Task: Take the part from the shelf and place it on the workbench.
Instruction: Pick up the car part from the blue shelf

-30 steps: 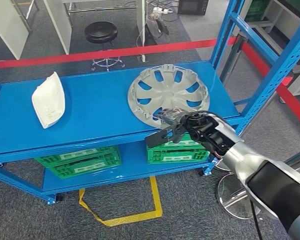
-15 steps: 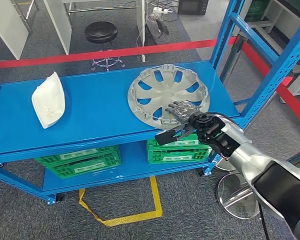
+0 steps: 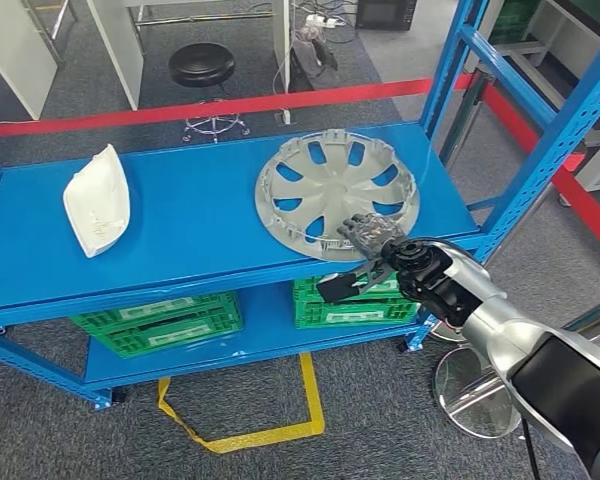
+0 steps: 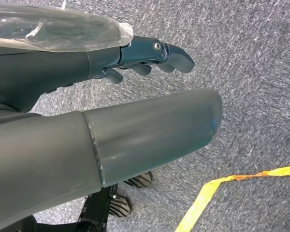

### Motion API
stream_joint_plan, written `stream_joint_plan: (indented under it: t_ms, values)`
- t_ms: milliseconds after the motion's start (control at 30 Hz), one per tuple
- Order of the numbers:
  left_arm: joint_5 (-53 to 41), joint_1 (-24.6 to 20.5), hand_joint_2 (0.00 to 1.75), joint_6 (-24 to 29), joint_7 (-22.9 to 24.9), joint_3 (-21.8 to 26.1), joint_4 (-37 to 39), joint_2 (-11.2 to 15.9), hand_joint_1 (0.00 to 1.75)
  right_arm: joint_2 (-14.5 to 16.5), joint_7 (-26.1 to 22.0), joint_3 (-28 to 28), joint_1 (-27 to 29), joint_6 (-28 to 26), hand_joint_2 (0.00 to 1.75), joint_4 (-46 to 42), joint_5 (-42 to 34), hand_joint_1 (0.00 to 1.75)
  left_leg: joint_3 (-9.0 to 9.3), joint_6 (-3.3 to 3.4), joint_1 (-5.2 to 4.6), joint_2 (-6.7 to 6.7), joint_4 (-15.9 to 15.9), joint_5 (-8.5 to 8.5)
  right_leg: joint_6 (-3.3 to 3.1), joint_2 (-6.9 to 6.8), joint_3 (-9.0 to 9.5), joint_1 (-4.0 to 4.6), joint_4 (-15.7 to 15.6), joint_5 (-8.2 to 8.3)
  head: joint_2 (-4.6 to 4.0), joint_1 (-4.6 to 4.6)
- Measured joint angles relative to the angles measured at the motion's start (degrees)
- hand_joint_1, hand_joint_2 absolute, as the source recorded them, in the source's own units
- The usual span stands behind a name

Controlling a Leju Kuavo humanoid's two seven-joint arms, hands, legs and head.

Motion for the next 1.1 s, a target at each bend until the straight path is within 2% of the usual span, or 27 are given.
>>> stream_joint_plan:
  t_ms: [833,1100]
  values:
    - [-0.3,-0.6,0.00,0.3,0.2,-1.0,0.0,-0.1,0.00,0.9,0.3,0.1,2.8,2.4,1.75,-8.1,-1.0,0.00,0.05,0.00,0.00,0.01,0.0,0.00,0.00,0.01,0.02,-0.01,0.0,0.00,0.00,0.00]
    - [-0.5,-0.9,0.00,0.3,0.3,-1.0,0.0,-0.3,0.00,0.9,0.9,0.0,3.0,-1.1,1.75,-7.7,1.0,0.00,0.05,0.00,0.00,0.01,0.0,0.00,0.00,0.01,0.02,-0.01,0.0,0.00,0.00,0.00]
